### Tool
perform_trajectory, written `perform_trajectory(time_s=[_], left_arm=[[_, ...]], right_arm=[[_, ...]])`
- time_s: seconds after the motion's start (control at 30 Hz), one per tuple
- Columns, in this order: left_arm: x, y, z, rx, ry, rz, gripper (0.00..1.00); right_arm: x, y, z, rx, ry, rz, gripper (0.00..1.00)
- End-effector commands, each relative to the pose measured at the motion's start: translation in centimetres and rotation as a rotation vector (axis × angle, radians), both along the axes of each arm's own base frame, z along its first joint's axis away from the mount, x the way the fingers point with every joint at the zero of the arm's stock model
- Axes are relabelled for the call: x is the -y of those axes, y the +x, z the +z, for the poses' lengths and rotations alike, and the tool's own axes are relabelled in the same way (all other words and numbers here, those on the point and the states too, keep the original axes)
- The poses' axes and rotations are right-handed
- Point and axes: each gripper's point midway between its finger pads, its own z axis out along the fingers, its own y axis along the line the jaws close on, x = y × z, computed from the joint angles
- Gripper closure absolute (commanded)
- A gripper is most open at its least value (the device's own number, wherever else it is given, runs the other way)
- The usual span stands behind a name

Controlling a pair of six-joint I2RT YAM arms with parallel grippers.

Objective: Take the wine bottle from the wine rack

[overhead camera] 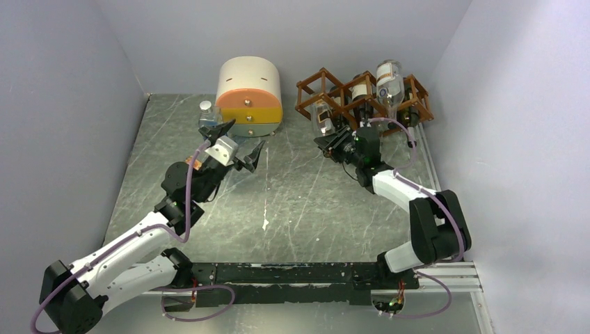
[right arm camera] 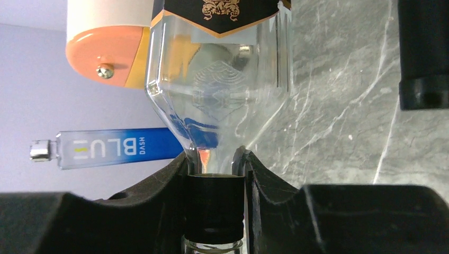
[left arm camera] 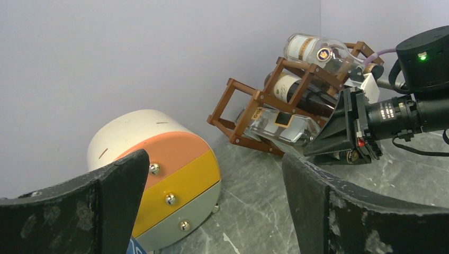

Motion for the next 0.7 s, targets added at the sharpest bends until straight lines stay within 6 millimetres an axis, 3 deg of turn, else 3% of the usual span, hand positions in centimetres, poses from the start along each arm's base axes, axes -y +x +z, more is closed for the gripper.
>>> perform_trajectory(time_s=[0.0,0.67], left_arm=[[0.8,-0.6,1.1,0.022,-0.018,-0.049,0.01],[1.3,-0.4,0.5,0.010,-0.001,-0.063,0.01]], right_arm=[[-1.0,-0.5,6.2,0.165,0.142,0.031,1.00],[-0.4,-4.1,7.8,0.181,0.227,0.039,1.00]])
